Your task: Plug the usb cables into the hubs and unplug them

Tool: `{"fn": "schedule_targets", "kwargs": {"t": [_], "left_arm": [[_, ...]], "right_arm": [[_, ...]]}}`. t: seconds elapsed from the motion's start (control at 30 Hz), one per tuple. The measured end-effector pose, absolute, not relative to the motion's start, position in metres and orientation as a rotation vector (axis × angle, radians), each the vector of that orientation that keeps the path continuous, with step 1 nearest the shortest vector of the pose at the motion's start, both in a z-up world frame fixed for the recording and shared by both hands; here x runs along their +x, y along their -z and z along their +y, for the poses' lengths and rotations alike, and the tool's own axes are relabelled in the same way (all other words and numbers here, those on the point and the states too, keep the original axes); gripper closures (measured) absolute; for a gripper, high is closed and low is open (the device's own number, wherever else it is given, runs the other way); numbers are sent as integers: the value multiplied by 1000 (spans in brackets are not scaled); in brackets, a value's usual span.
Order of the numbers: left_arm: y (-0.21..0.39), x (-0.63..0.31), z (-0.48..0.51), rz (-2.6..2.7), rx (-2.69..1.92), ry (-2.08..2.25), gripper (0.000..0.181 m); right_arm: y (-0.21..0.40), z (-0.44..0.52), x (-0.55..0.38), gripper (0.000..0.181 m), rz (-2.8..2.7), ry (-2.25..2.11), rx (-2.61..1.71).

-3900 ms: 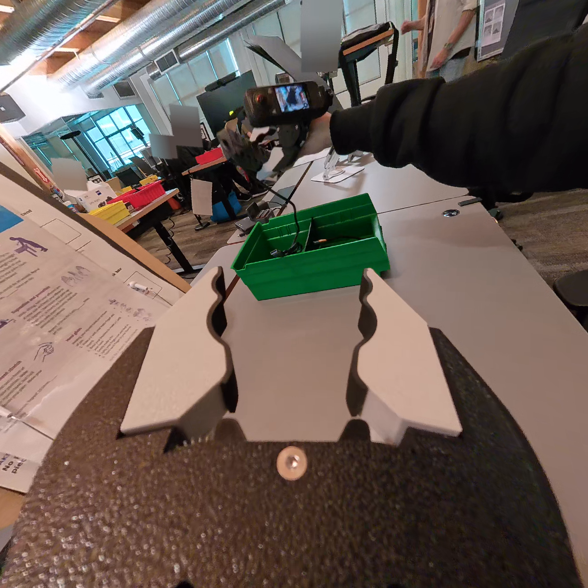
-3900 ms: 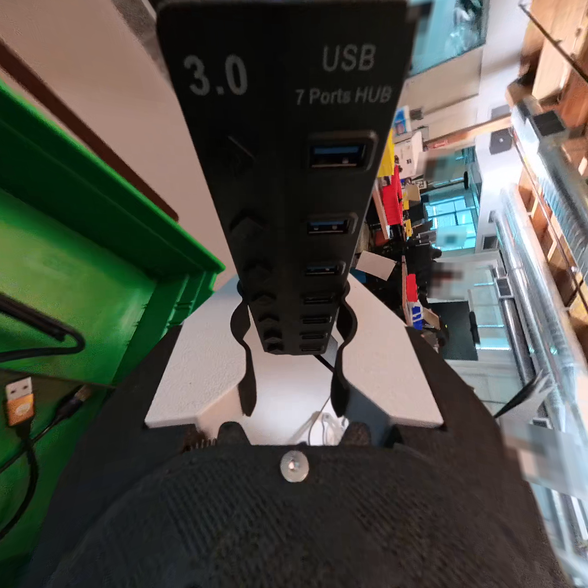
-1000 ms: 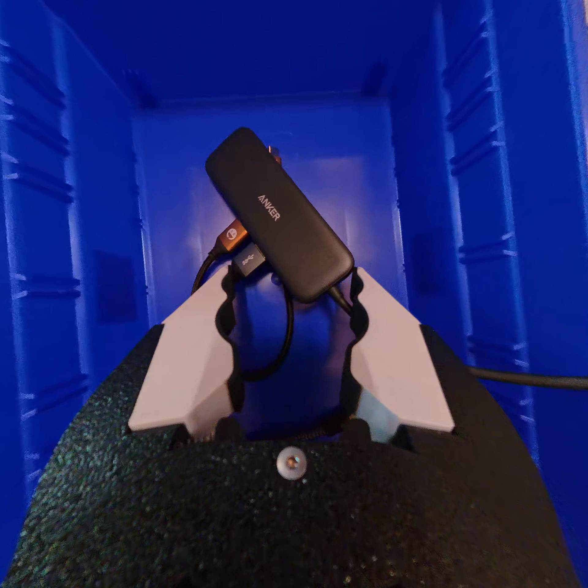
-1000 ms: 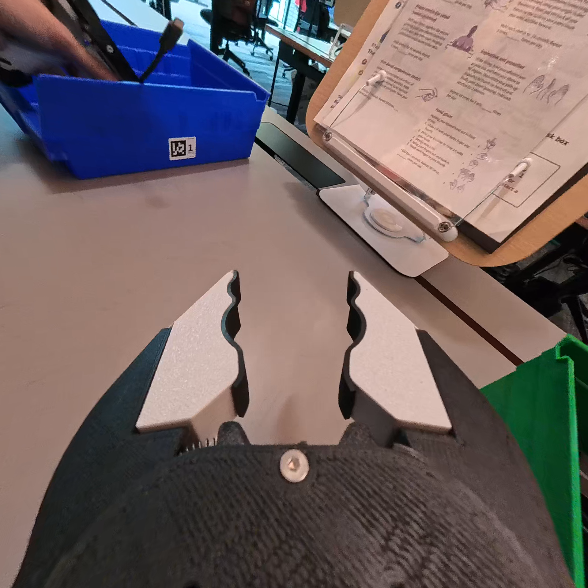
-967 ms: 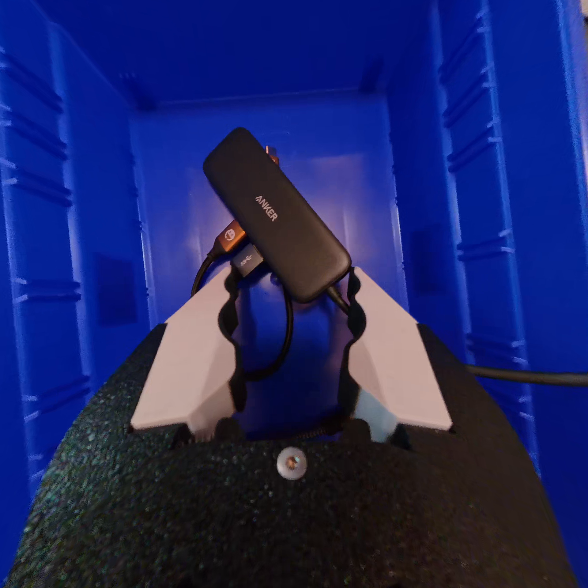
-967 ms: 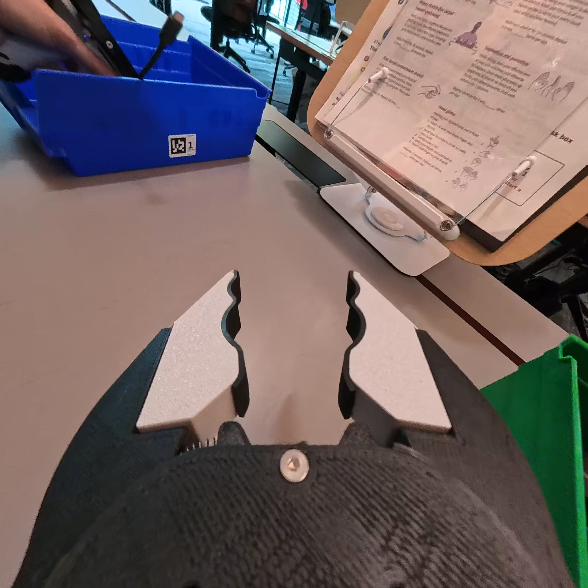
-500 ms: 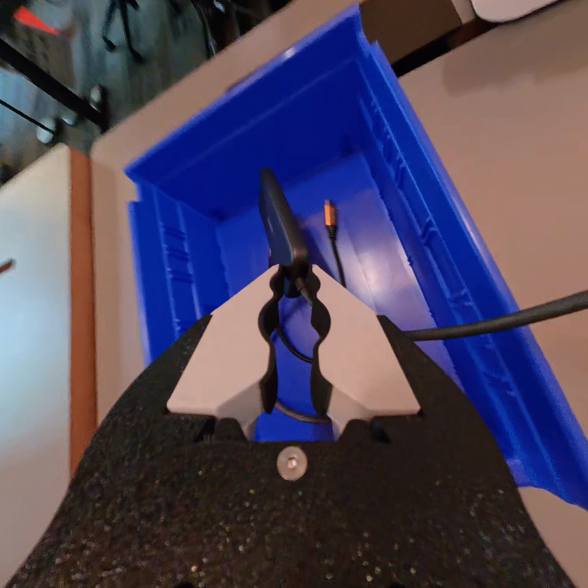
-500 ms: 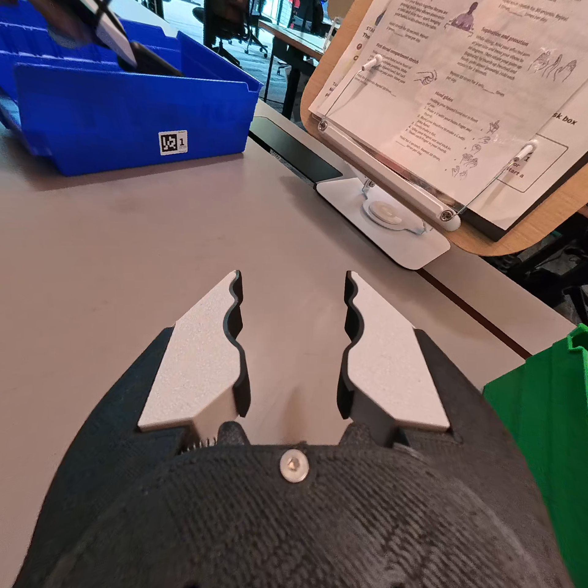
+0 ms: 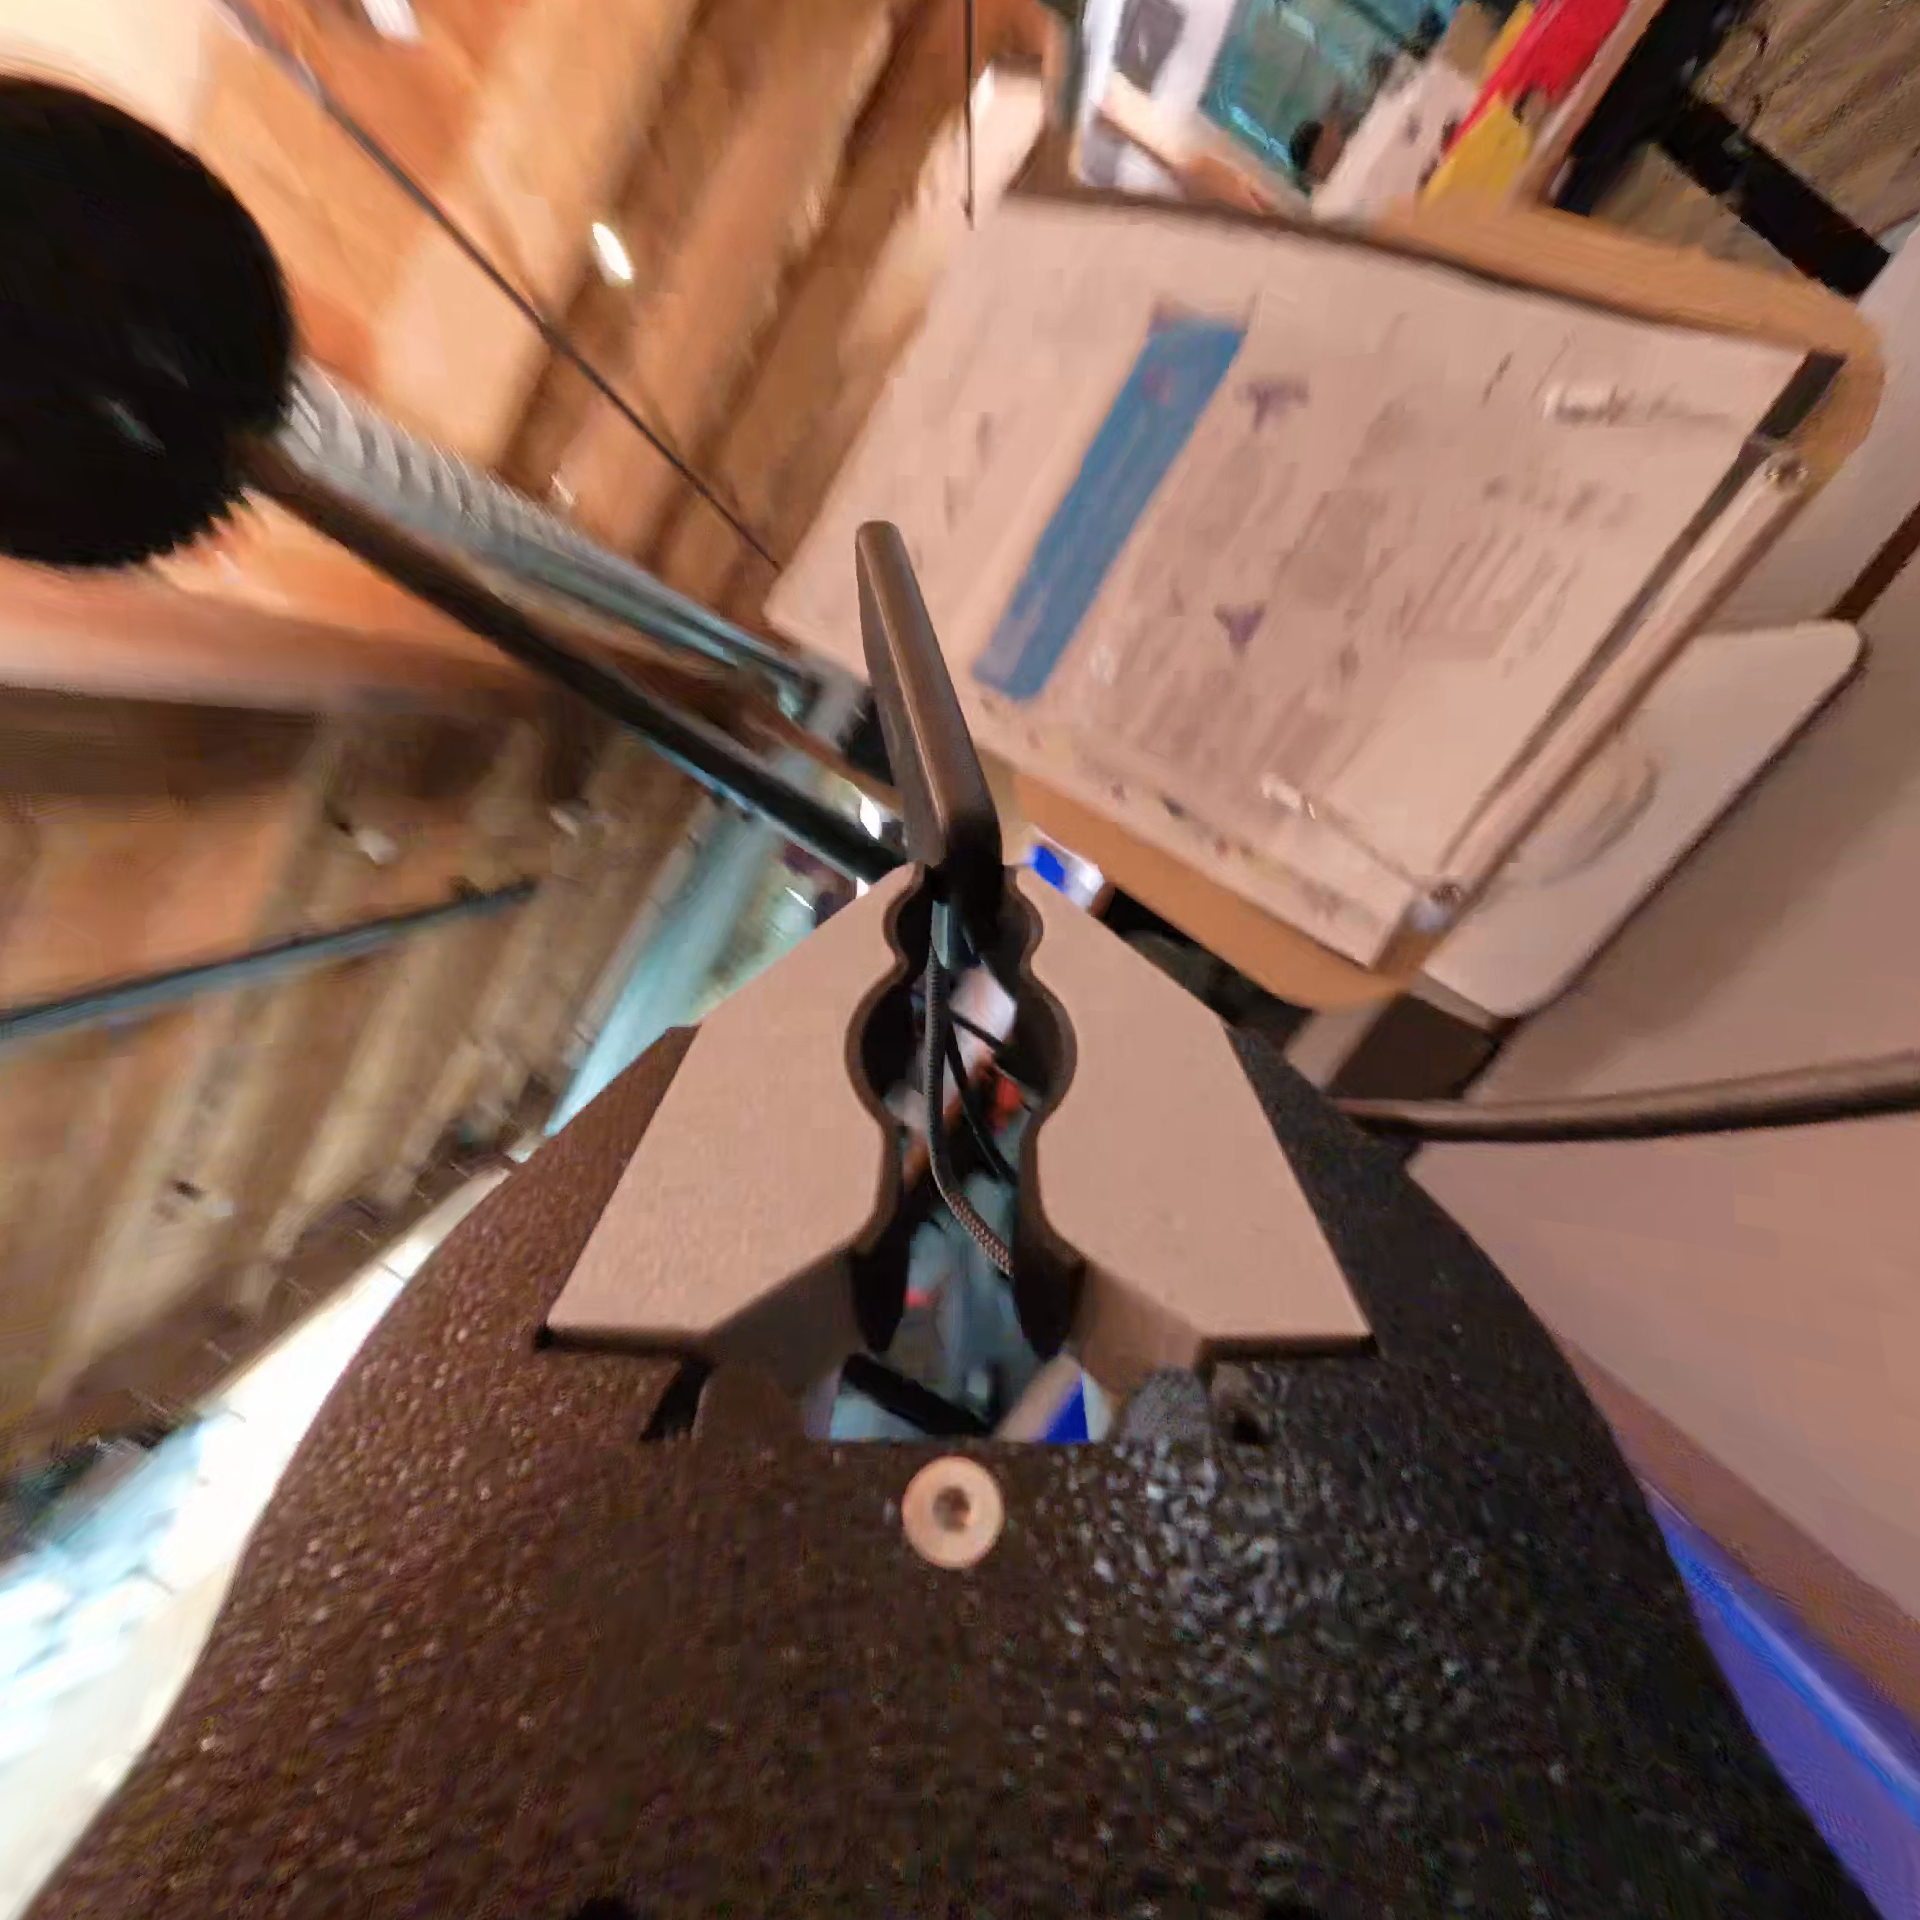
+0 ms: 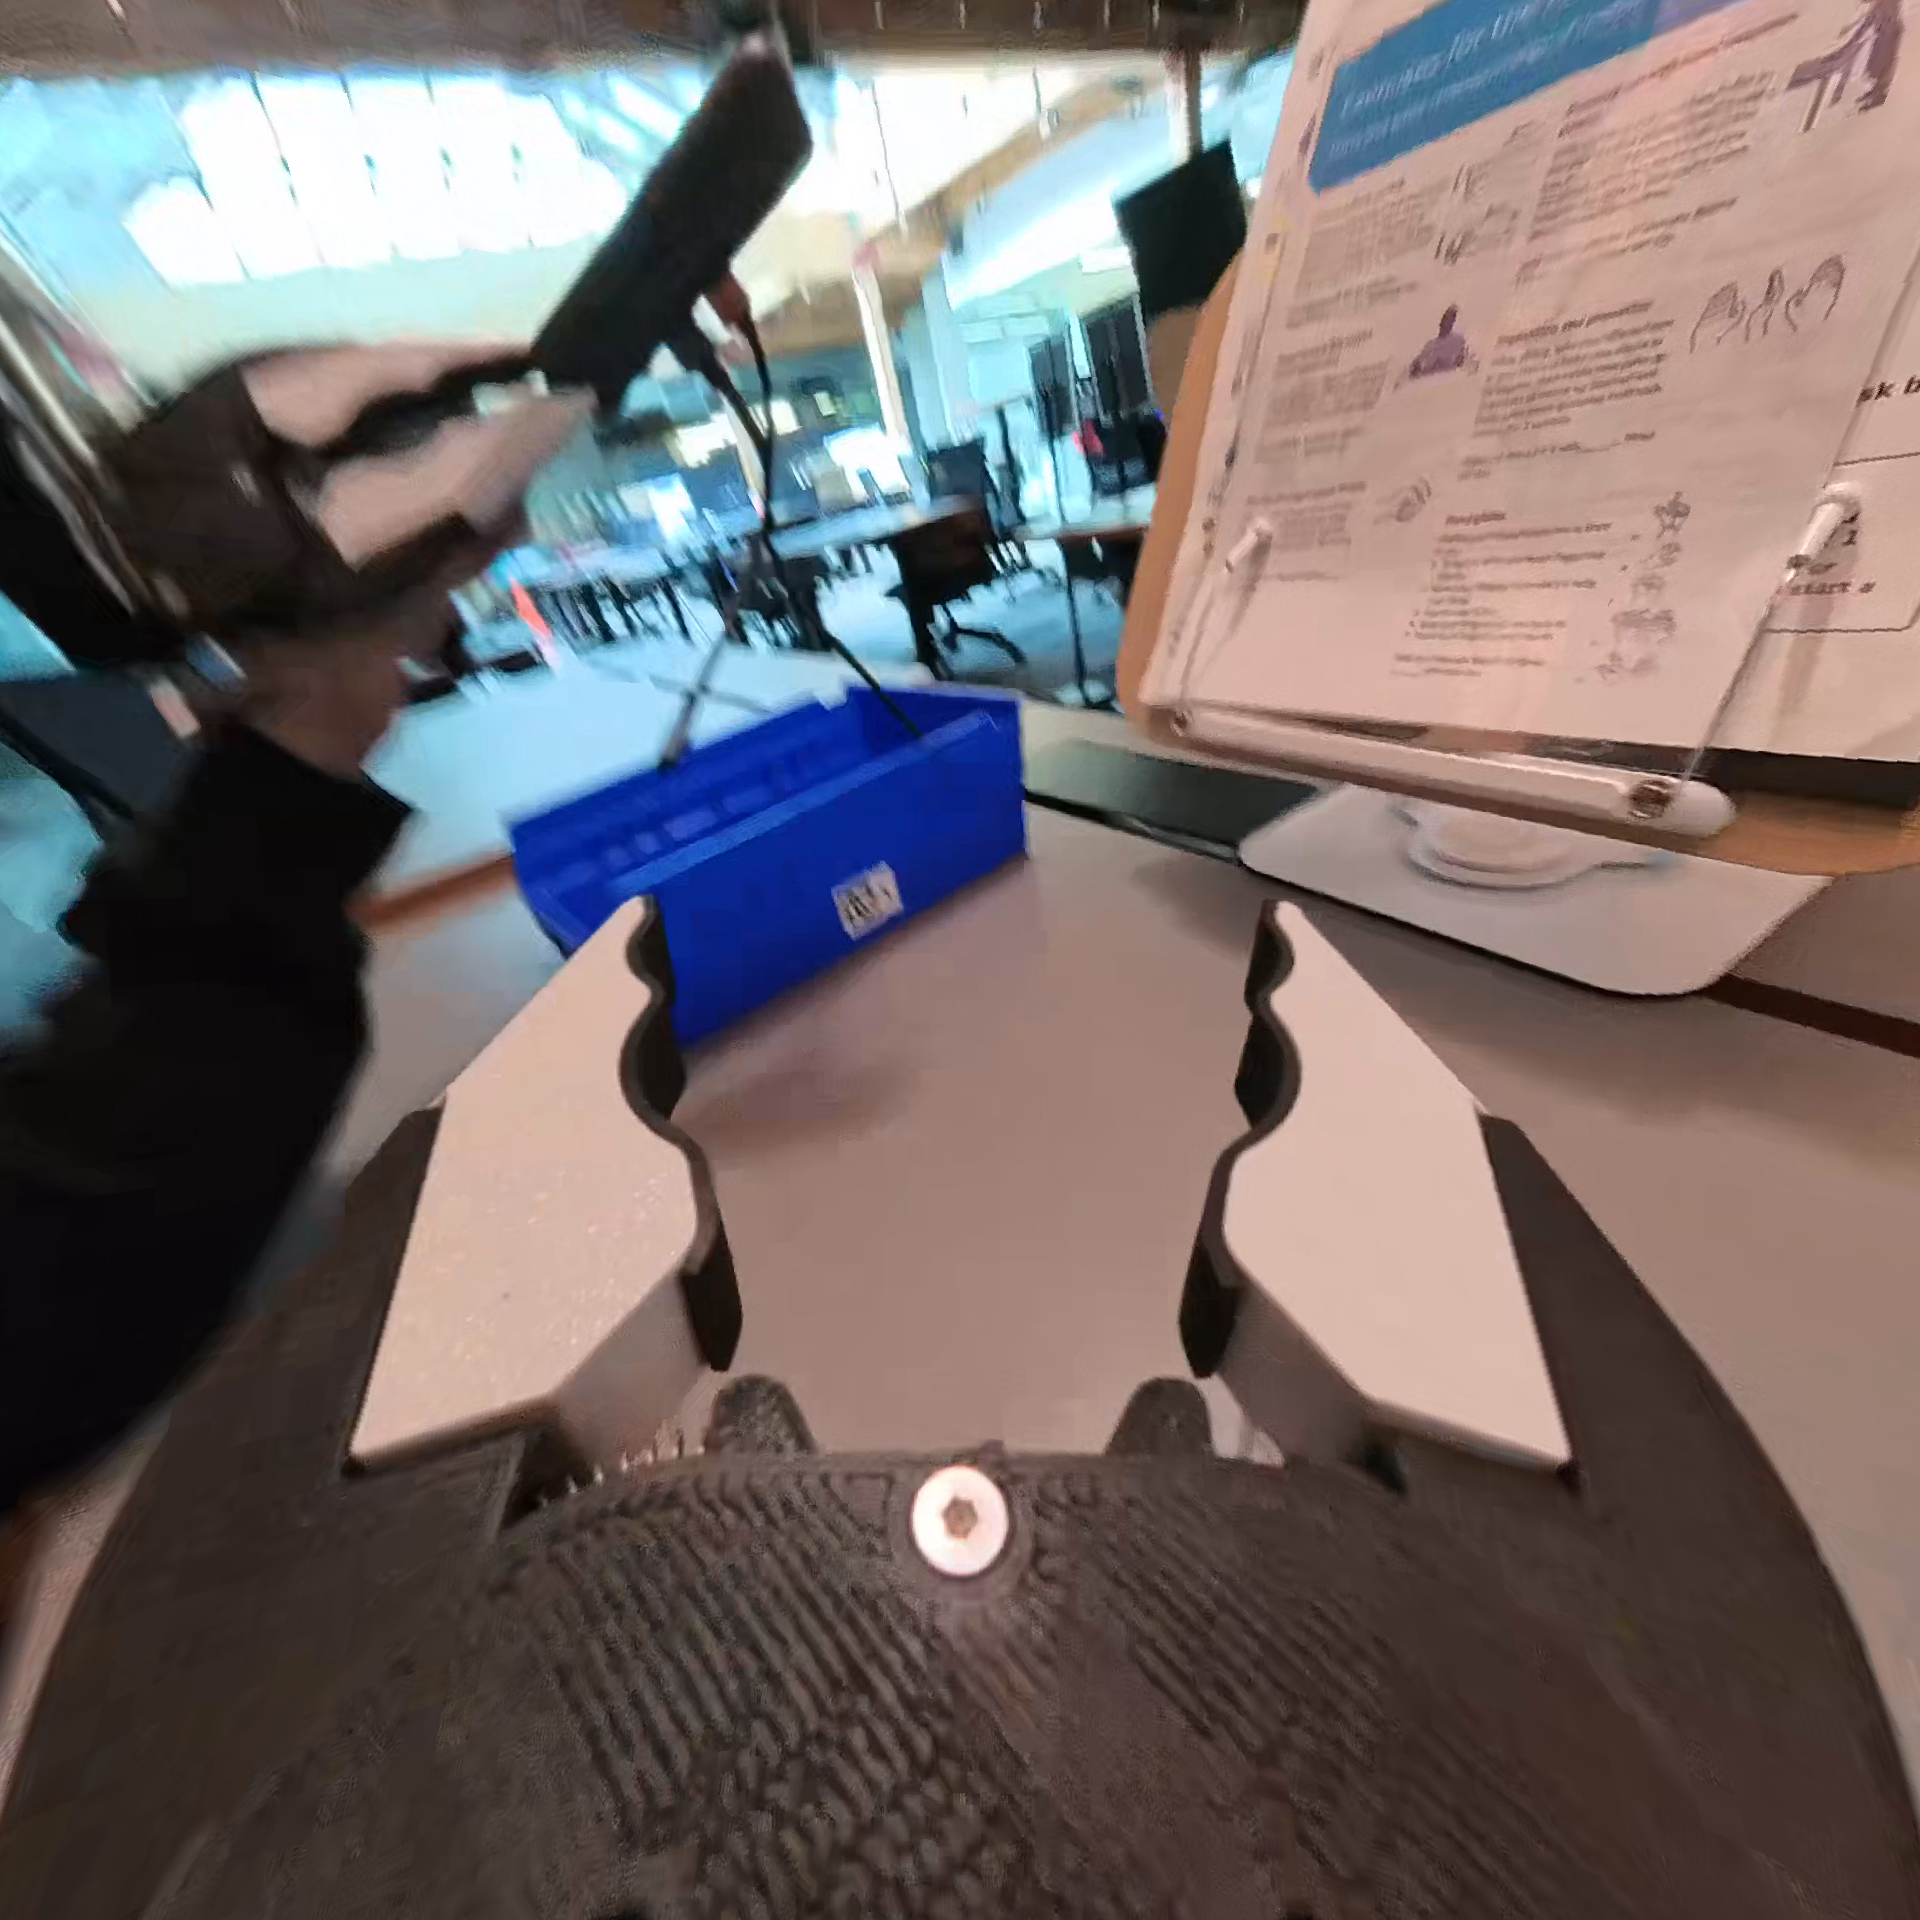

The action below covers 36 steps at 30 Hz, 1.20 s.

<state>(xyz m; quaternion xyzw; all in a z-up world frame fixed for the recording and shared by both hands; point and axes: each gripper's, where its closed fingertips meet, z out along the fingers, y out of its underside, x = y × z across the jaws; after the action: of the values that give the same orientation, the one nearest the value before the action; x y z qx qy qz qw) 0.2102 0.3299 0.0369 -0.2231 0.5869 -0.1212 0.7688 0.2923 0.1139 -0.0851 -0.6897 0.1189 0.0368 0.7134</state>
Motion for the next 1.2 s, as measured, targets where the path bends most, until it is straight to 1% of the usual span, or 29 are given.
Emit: {"fn": "schedule_targets", "kwargs": {"t": [0.03,0.07,0.17,0.23,0.33,0.43,0.5,0.53,0.57,0.6,0.63,0.7,0.77,0.83,0.9,1.1,1.2], "left_arm": [[-46,209,310,1250,-400,232,171],[-53,208,290,1223,-313,197,171],[-67,205,229,1144,-94,160,171],[-66,203,188,1109,47,142,171],[-48,208,140,1119,215,123,172],[-24,219,112,1163,309,129,172],[-12,224,102,1189,336,148,172],[-7,227,99,1203,333,163,172],[-4,229,99,1212,329,157,172],[0,233,100,1224,329,143,172],[3,235,101,1235,333,143,172],[8,238,102,1232,345,137,172],[15,243,105,1235,356,90,172],[21,246,103,1226,373,74,172],[29,253,104,1247,369,55,172],[39,257,104,1269,373,63,171],[48,258,97,1366,323,256,160]], "right_arm": [[72,111,289,74,284,-154,-1468],[58,107,283,76,287,-232,-1406],[17,91,266,90,252,-390,-1235],[-2,81,260,94,238,-422,-1162],[-18,70,251,94,204,-444,-1121],[-17,67,254,96,207,-410,-1142],[-8,68,267,102,265,-395,-1158],[-7,67,269,100,271,-420,-1144],[-5,67,269,105,271,-453,-1138],[-3,67,268,117,265,-482,-1140],[-1,67,270,123,269,-491,-1134],[-6,62,276,122,307,-519,-1066],[-7,59,277,127,331,-616,-1032],[8,66,283,142,381,-614,-1098],[11,67,290,158,426,-637,-1054],[20,69,298,162,468,-705,-985],[18,65,298,170,416,-627,-981]]}}
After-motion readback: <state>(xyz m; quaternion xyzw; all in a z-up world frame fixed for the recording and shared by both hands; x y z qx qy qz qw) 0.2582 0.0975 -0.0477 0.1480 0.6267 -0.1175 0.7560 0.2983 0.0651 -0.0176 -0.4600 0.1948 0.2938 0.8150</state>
